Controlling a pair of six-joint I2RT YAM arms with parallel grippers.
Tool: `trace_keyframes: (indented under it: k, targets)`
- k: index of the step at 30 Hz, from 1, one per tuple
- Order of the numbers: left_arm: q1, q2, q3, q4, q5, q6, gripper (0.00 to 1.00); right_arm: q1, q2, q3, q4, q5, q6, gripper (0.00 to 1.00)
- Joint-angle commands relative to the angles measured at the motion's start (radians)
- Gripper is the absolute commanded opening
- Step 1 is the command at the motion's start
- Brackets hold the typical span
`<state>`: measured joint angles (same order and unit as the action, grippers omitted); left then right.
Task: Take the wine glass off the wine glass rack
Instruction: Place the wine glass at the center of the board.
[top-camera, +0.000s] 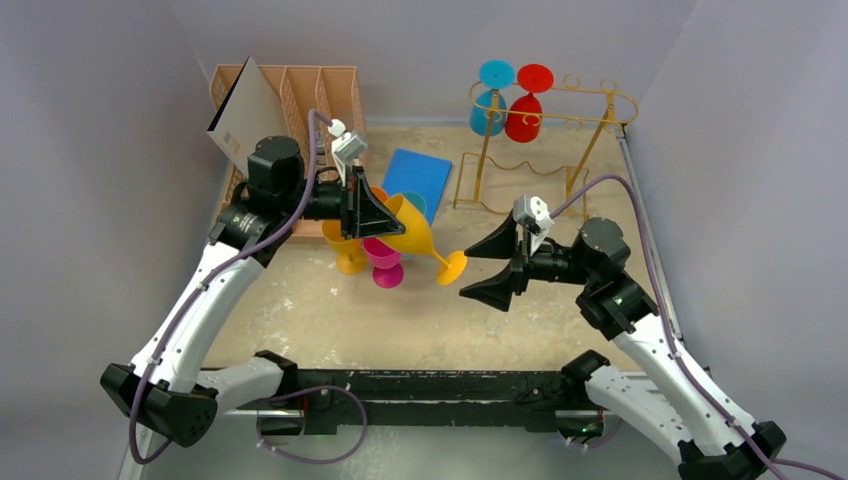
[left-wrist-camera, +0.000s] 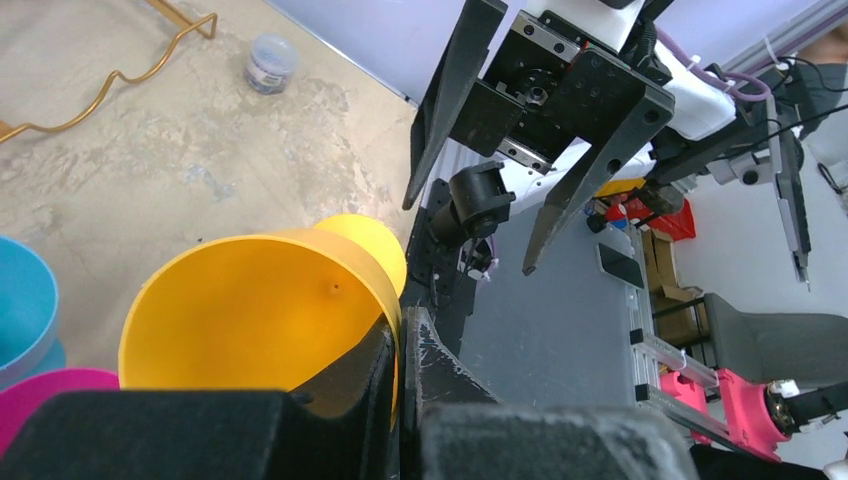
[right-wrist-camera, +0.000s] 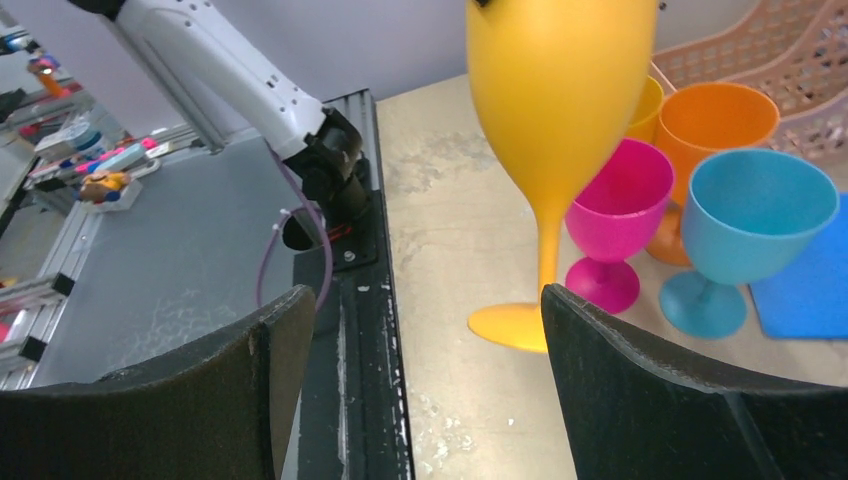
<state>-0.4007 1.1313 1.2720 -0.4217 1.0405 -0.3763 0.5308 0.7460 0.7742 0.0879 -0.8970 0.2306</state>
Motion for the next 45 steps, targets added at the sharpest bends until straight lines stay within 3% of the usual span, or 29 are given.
trace_keyframes:
  k: [1,4,10,14,21,31,45]
  targets:
    - [-0.004,-0.001,0.046,-0.027,-0.056,0.033,0.0,0.001,0.005,0.068,-0.136,0.135,-0.07,0.85]
    - [-0.022,0.01,0.065,-0.075,-0.114,0.054,0.0,0.001,0.016,0.091,-0.198,0.224,-0.085,0.85]
    - [-0.229,0.069,0.138,-0.224,-0.378,0.146,0.0,0.002,-0.009,0.076,-0.19,0.395,-0.098,0.84]
    - [-0.284,0.103,0.148,-0.277,-0.532,0.172,0.0,0.001,-0.06,0.063,-0.196,0.558,-0.096,0.84]
    - [-0.375,0.195,0.131,-0.25,-0.636,0.165,0.0,0.003,-0.135,0.019,-0.18,0.754,-0.075,0.85]
    - [-0.517,0.336,0.179,-0.256,-0.971,0.164,0.0,0.001,-0.184,0.043,-0.328,1.039,0.036,0.85]
    - [-0.554,0.498,0.21,-0.213,-1.247,0.145,0.0,0.001,-0.175,0.086,-0.415,1.056,0.065,0.85]
